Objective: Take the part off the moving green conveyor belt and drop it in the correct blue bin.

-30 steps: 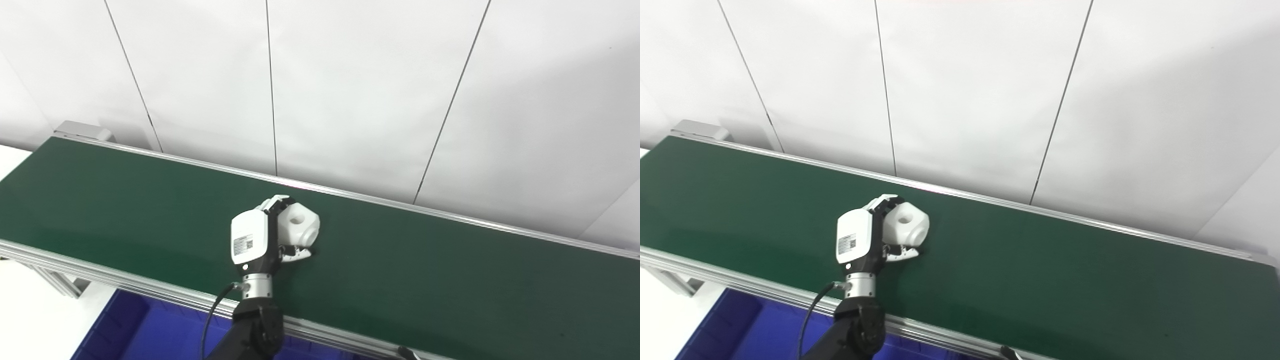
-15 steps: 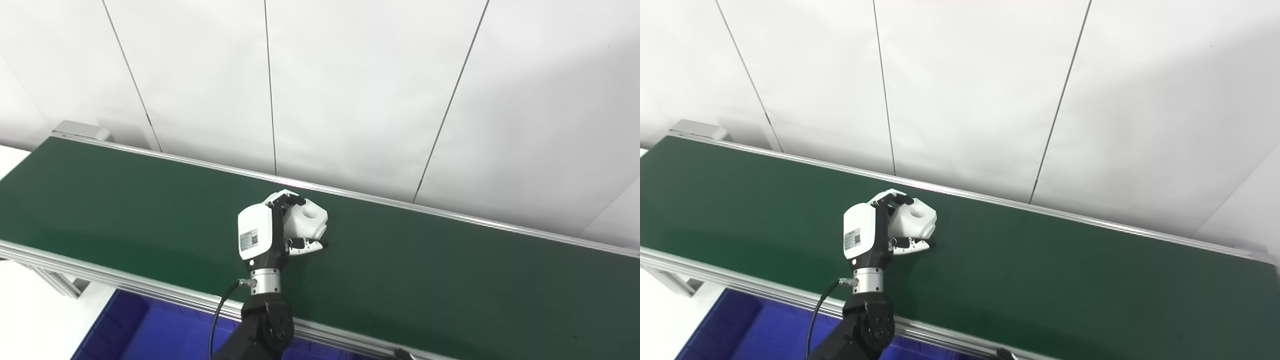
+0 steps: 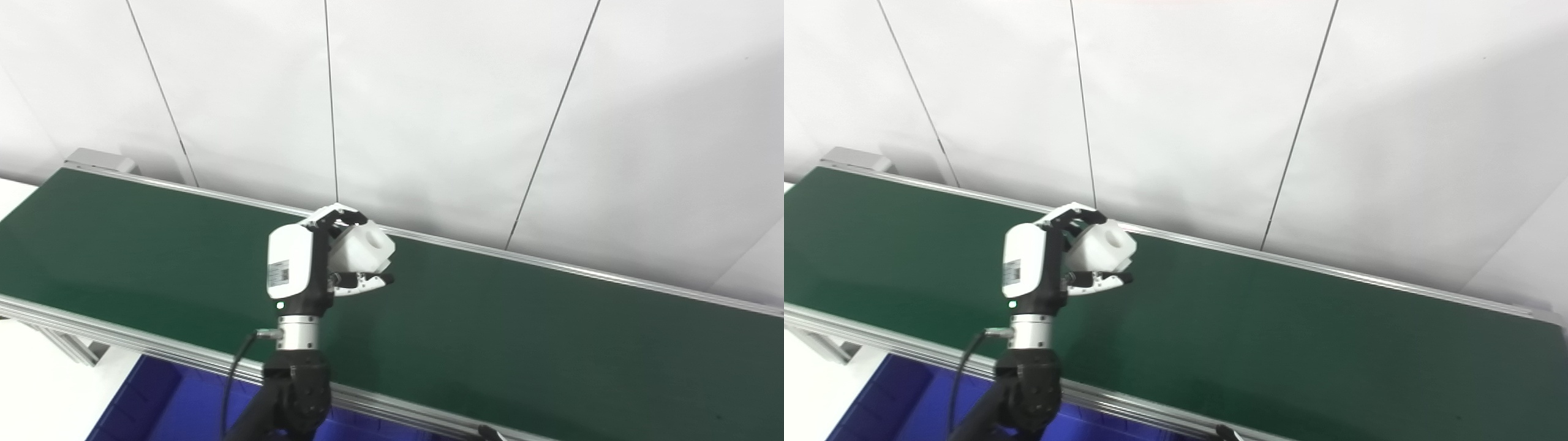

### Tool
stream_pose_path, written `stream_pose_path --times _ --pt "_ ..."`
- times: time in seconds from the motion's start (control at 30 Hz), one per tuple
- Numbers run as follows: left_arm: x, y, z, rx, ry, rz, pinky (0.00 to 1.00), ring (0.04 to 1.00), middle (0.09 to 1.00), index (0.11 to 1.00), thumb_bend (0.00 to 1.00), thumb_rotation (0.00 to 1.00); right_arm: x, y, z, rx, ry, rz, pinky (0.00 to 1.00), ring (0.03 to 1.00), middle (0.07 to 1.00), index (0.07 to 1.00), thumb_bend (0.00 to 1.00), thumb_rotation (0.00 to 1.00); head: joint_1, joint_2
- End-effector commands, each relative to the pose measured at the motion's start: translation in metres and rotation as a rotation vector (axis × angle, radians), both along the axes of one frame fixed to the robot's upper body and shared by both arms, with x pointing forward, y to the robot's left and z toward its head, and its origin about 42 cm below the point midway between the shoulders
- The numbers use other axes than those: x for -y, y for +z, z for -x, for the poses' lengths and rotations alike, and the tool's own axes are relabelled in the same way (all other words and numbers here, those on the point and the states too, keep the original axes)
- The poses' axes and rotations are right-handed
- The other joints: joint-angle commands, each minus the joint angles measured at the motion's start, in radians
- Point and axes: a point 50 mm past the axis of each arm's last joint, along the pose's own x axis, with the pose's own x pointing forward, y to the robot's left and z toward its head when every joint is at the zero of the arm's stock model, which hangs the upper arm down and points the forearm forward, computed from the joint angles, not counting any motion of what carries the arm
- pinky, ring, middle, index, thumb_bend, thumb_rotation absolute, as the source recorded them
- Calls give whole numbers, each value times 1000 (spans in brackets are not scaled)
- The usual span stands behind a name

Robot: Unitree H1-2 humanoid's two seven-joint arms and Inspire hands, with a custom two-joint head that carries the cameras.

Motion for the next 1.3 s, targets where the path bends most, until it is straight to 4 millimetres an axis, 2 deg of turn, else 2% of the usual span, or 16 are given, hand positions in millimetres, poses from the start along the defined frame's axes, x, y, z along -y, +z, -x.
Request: stream_pose_path --times 0.0,0.27,0.3,0.33,0.47,0.5,0.6,0.77,0.93,1.07,1.1,1.13,1.17,1.2,1.23,1.27 --pt "-3 18 13 28 -14 -32 327 393 440 531 515 0 -6 15 -6 83 6 -35 823 855 875 895 1000 932 6 16" --pt "-7 39 78 -39 -100 -59 334 411 455 526 517 0 -2 25 -7 120 3 -41 870 877 891 922 1000 933 53 95" --pt "-6 40 87 -54 -106 -58 333 411 456 524 517 0 -1 27 -7 128 1 -41 873 878 893 925 1000 934 68 124" --pt "-6 42 94 -65 -110 -58 329 401 454 525 517 0 0 29 -7 133 -1 -41 880 880 894 929 1000 942 68 124" --pt "-3 46 126 -111 -115 -74 338 411 459 521 518 0 4 38 -6 162 -3 -50 899 890 904 943 1000 980 102 191" --pt "-2 46 130 -117 -115 -77 335 411 460 520 518 0 5 39 -6 166 -3 -52 901 894 907 946 1000 992 102 191" --pt "5 45 147 -161 -113 -84 315 394 451 522 518 0 8 45 -5 183 -5 -59 906 901 914 949 998 1000 124 245" --pt "17 47 165 -220 -124 -66 306 383 439 528 516 0 13 55 -6 201 -16 -61 903 894 909 942 974 1000 153 293" --pt "33 54 197 -321 -179 -51 319 394 449 524 516 0 26 64 -11 203 -24 -78 879 875 884 924 942 1000 189 348" --pt "41 52 207 -377 -198 -45 321 397 450 523 517 0 32 71 -17 205 -19 -91 862 860 872 913 916 986 198 387" --pt "43 51 206 -386 -198 -45 317 392 448 524 516 0 33 73 -18 206 -19 -93 854 855 868 909 914 978 200 414" --pt "45 48 205 -394 -199 -46 309 385 445 524 516 0 34 75 -20 208 -18 -92 845 849 862 904 914 969 200 414" --pt "46 47 204 -400 -199 -47 306 382 444 524 516 0 34 79 -21 210 -18 -92 840 845 859 901 915 964 204 442" --pt "48 46 203 -404 -200 -47 307 382 444 524 516 0 35 81 -22 211 -18 -93 835 840 855 897 915 956 204 442" --pt "50 41 201 -413 -211 -49 312 389 448 523 517 0 34 84 -24 213 -17 -94 834 838 855 896 904 951 210 470" --pt "52 38 200 -418 -219 -51 314 392 449 522 517 0 34 86 -25 213 -16 -96 834 838 855 896 901 949 212 475"
